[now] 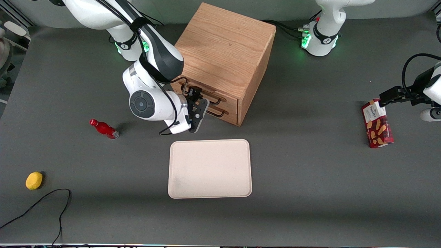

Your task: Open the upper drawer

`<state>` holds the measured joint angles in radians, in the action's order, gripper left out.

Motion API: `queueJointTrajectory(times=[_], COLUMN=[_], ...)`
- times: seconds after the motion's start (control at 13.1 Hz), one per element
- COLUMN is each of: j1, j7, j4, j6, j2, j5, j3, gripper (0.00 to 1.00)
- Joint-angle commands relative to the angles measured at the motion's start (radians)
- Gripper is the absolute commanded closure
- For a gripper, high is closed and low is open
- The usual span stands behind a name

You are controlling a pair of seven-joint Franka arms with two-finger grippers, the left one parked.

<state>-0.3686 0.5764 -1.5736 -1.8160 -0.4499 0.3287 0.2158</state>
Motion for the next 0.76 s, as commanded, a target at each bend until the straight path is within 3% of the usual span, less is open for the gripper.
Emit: queueJointTrajectory(times=[0.0, 0.69], j1=[-0.004, 0.008], j7=[0.022, 0.022], j4=[-0.022, -0.003], j6=[-0.032, -0.043], j2=[0.016, 0.002], j5=[-0.014, -0.019], j3=[-0.012, -0.029], gripper=[0.0, 0.0])
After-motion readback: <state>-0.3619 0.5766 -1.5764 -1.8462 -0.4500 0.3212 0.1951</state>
